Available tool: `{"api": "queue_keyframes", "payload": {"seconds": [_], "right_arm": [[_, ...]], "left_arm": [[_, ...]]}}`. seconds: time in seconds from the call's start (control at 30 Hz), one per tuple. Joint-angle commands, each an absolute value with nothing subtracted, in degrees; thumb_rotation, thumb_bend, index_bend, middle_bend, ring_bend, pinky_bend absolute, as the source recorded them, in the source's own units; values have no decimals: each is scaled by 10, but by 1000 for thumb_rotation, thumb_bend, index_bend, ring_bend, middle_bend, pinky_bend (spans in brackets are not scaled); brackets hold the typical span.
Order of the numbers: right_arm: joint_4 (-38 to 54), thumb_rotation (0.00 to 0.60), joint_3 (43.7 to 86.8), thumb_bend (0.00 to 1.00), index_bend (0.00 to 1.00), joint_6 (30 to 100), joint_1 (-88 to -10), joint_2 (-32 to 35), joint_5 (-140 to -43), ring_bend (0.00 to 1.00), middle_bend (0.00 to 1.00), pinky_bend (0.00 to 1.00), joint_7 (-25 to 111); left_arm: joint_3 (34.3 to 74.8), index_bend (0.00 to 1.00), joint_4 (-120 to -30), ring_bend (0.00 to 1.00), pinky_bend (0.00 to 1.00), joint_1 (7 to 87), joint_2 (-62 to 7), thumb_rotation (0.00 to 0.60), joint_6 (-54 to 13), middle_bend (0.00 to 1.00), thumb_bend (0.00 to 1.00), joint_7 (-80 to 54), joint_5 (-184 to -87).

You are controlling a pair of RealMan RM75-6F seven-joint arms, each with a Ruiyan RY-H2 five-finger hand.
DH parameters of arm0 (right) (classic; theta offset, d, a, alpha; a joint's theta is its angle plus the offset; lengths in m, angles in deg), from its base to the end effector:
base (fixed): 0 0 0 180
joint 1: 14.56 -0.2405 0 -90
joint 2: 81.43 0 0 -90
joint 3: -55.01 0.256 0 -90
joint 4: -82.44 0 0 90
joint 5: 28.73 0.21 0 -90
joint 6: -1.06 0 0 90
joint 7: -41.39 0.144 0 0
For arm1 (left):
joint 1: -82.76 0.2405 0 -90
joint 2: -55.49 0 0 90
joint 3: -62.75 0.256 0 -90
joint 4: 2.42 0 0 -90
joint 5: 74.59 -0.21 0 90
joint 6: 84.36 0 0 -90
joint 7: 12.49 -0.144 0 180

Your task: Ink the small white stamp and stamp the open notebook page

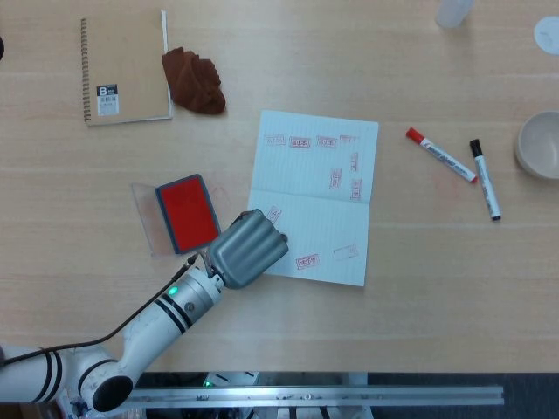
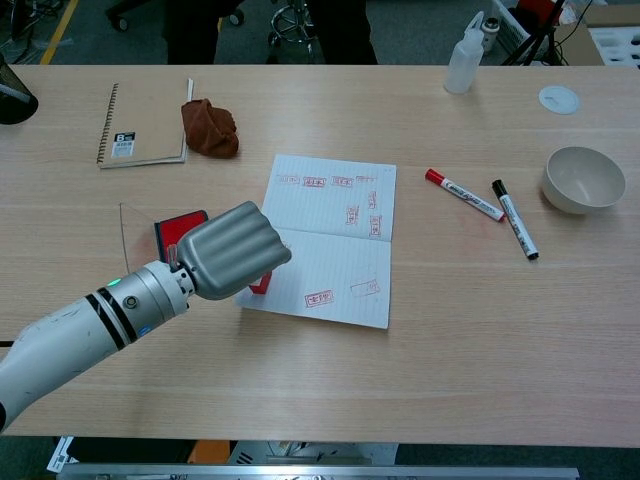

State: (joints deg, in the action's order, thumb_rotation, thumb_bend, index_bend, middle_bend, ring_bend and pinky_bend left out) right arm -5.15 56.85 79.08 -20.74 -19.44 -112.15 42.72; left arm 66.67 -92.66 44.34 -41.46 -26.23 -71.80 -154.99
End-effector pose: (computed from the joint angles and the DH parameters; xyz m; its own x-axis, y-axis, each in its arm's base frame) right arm -0.3413 -0.1854 0.1661 0.4735 -0.1217 0.8724 -0.8771 0.0256 0.4796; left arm -0.1236 0.2266 -0.0843 0.8566 -0.1203 0.5018 0.2634 -0.7341 -0.6258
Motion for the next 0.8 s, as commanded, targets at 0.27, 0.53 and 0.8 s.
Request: {"api": "queue_keyframes", "payload": {"seconds": [0.27,0.53,0.8], "right_arm": [[-46,600,568,153,210,792,-205,-191,-1122,270,356,395,431],[-43,600,568,153,210,794,-203,-189,-1121,270,356,395,433],[-40,600,568,153,210,796,-200,-190,-1120,270,356,395,436]], "left_arm": [[660,618,-900,1000,1000,434,-429,600,-302,1000,265,-696,-1516],[660,612,-904,1000,1000,430,-429,600,-315,1000,265,-688,-1496],[661,602,-904,1000,1000,425,-430,600,-322,1000,265,-689,-1481]]}}
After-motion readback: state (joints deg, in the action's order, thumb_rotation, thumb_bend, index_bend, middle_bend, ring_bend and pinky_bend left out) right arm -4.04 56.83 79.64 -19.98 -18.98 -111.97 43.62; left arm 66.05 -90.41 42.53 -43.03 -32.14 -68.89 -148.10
